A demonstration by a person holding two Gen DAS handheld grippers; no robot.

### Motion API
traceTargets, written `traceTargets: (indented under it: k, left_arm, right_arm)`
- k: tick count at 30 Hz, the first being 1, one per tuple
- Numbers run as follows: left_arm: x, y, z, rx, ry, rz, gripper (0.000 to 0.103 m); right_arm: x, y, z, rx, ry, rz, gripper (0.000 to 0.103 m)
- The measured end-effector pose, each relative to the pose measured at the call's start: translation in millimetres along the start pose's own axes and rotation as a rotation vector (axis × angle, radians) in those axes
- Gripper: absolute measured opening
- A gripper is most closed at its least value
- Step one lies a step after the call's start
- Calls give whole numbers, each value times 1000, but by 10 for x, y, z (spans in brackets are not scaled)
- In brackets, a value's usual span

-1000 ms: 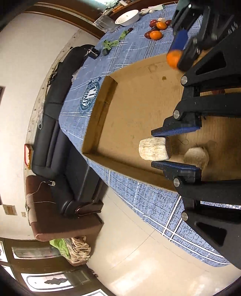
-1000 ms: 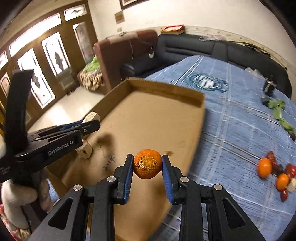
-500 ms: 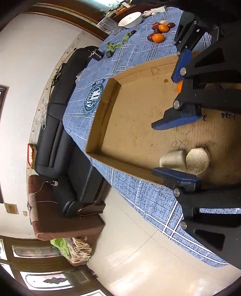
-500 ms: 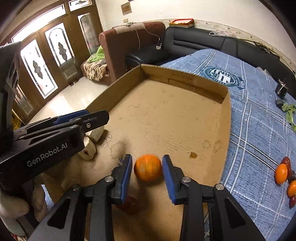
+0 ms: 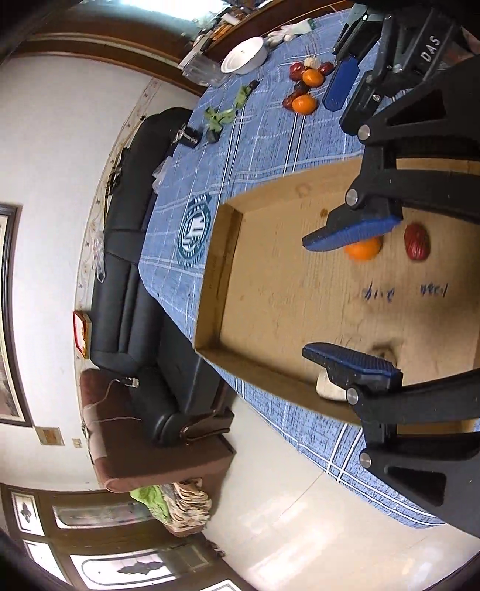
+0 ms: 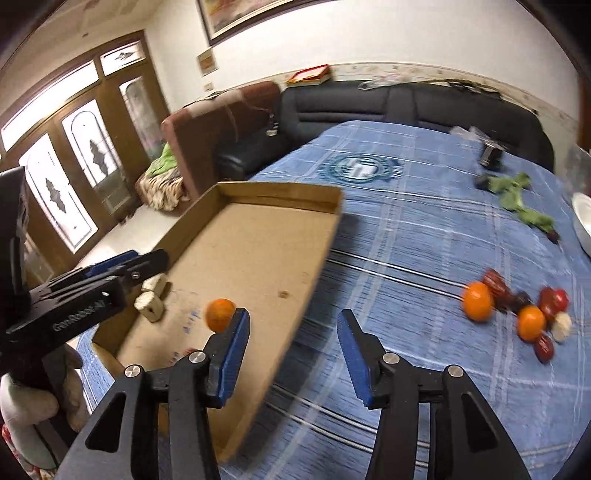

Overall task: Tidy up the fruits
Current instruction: 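Carry yam slice and orange into the box and open both tools, then grasp the large orange with the left tool while the right tool grasps a yam cube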

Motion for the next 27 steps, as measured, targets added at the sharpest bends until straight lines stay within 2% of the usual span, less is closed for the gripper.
traceTargets:
  k: [10,15,19,23,27]
  left_arm:
    - [-593,-77,-185,-13,-38,100,61]
    - [-931,-158,-184,6,-97,128,64]
    - [-1305,-296,-64,49,-140,182,64]
    - [-1658,-428,90,106,-203,216,64]
    - [-1895,-501,238,143,-237,237,64]
  right_arm:
    - [-769,-354,-507,-40,-89,111,57]
    - [-1459,-619,-808,-42,-218,175,60]
    - [-2109,-859,-1055,-32,-311,291,59]
    - [-2509,-953,-1194,-46,-330,381,59]
    - [-2581,-928,-1136,-42,-317,386,59]
Point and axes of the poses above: each gripper's, at about its wrist camera, not at the fingertips, and z roughly the way its jaws point, x to its left, y to its top, the point moved 7 cm from there along z, roughly the way its jaws point, and after that the axes turned 6 degrees about -z, right-handed, at the moved point
